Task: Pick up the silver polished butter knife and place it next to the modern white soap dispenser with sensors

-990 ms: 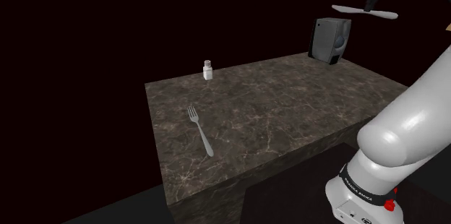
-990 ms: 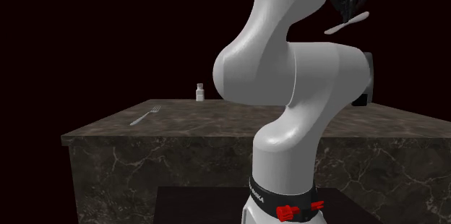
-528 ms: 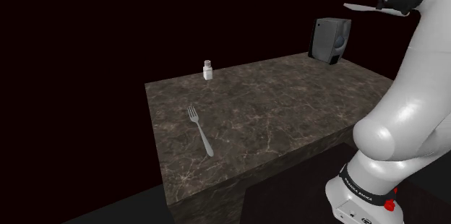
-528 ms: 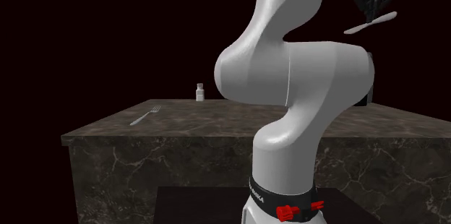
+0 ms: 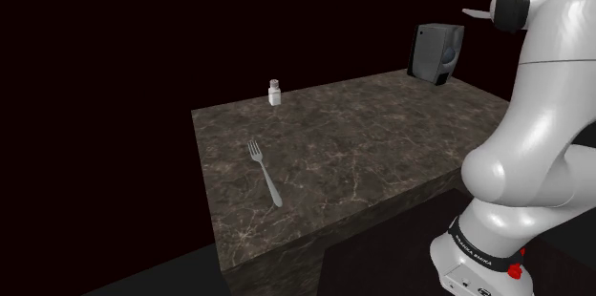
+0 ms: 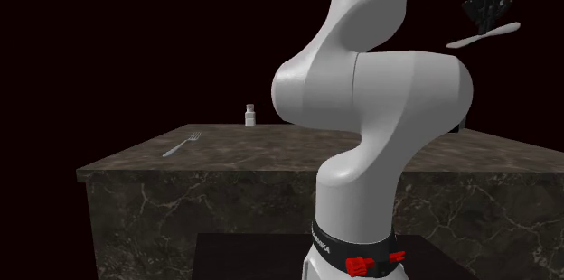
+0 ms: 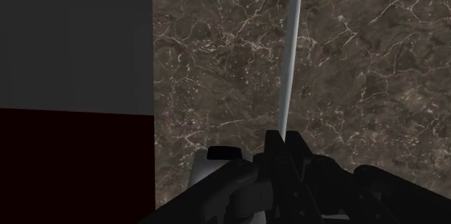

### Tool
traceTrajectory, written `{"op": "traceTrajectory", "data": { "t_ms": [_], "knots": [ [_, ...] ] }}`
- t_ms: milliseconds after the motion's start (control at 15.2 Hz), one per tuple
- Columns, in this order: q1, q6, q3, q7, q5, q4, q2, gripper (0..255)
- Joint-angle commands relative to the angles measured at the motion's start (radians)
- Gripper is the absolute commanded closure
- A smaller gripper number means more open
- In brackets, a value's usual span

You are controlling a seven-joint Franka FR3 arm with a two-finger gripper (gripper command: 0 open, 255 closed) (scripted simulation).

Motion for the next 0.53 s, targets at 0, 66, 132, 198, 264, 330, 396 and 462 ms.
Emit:
{"op": "traceTrajectory", "data": {
  "t_ms": [0, 66, 132, 198, 264, 330, 396, 462],
  "knots": [
    [0.023, 0.041, -0.004, 0.0, -0.014, -0.059, -0.019, 255],
    [0.036, 0.063, -0.005, 0.002, -0.023, -0.093, -0.032, 255],
    [0.048, 0.084, -0.007, 0.004, -0.031, -0.125, -0.043, 255],
    [0.059, 0.104, -0.008, 0.005, -0.038, -0.155, -0.054, 255],
    [0.069, 0.124, -0.009, 0.007, -0.045, -0.183, -0.063, 255],
    [0.078, 0.143, -0.01, 0.009, -0.051, -0.21, -0.072, 255],
    [0.087, 0.161, -0.011, 0.01, -0.056, -0.236, -0.08, 255],
    [0.095, 0.179, -0.011, 0.012, -0.062, -0.261, -0.088, 255]
  ]
}}
